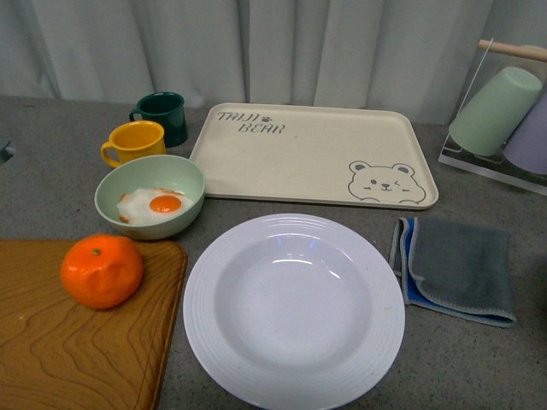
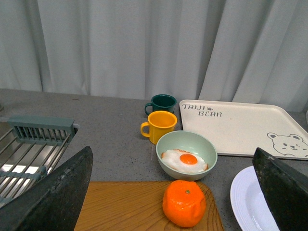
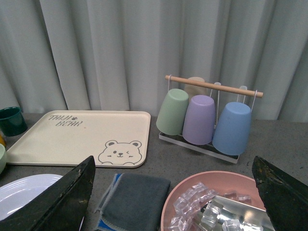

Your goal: Place orange and plate with both arms

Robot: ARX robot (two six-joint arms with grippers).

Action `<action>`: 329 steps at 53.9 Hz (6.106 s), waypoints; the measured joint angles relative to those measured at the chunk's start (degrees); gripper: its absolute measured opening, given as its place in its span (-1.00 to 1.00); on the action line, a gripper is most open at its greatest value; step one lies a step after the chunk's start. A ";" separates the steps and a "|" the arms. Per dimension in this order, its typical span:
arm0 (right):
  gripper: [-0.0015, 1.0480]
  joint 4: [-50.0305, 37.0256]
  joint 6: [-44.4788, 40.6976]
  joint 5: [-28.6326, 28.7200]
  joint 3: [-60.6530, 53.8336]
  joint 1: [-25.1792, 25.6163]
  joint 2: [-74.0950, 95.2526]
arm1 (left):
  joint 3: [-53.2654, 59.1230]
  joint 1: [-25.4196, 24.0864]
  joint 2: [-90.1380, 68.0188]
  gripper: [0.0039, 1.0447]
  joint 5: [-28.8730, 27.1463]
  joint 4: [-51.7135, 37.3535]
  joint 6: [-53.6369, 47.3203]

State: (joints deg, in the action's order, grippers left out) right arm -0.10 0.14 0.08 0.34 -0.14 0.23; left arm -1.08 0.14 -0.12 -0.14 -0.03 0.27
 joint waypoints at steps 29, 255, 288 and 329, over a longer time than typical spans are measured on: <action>0.82 0.00 0.00 0.00 0.00 0.00 0.00 | 0.00 0.00 0.00 0.88 0.00 0.00 0.00; 0.82 0.00 0.00 0.00 0.00 0.00 -0.02 | -46.27 34.60 -114.05 0.03 -6.29 -18.69 -23.82; 0.82 0.00 0.00 0.00 0.00 0.00 -0.02 | -46.10 35.39 -114.25 0.39 -4.42 -16.28 -27.30; 0.82 0.00 0.00 0.04 0.00 0.00 -0.02 | -29.66 27.82 -104.26 0.41 -24.90 -60.17 -5.73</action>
State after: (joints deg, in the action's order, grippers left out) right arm -0.10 0.14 0.12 0.34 -0.14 0.21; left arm -30.74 27.97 -104.38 -25.04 -60.20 -5.45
